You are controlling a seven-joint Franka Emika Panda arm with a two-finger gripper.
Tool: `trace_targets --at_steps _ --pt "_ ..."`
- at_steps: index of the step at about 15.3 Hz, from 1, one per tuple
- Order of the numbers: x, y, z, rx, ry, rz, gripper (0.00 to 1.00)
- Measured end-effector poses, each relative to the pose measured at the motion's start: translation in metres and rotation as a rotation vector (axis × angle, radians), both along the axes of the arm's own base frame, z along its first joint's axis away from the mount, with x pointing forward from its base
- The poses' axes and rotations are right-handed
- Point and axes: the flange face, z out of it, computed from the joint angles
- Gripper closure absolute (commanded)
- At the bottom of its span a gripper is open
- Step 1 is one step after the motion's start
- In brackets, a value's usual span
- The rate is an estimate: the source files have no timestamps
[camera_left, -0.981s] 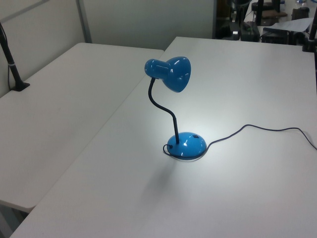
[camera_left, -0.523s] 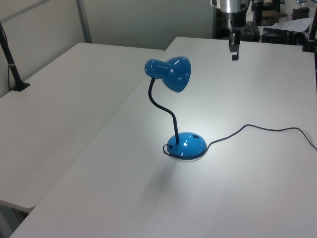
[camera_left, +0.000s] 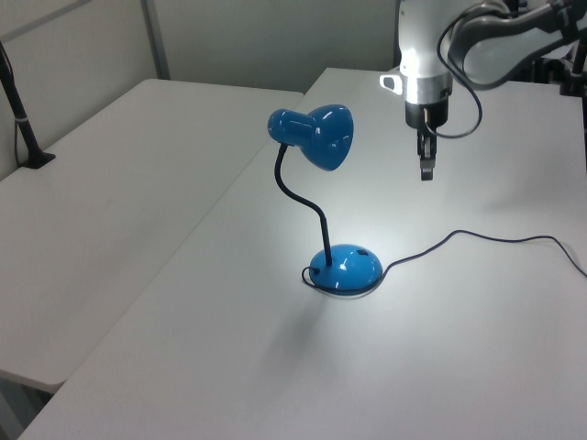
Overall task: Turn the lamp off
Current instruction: 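Move the gripper toward the blue lamp base and lower it, then press down on the switch on the blue lamp base with the gripper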
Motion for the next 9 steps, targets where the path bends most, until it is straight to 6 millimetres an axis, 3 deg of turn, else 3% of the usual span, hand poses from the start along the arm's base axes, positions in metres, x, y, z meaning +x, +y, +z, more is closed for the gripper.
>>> trace_targets --at_steps 9 --pt "0.012 0.059 -0.070 0.060 -0.100 0.332 1.00"
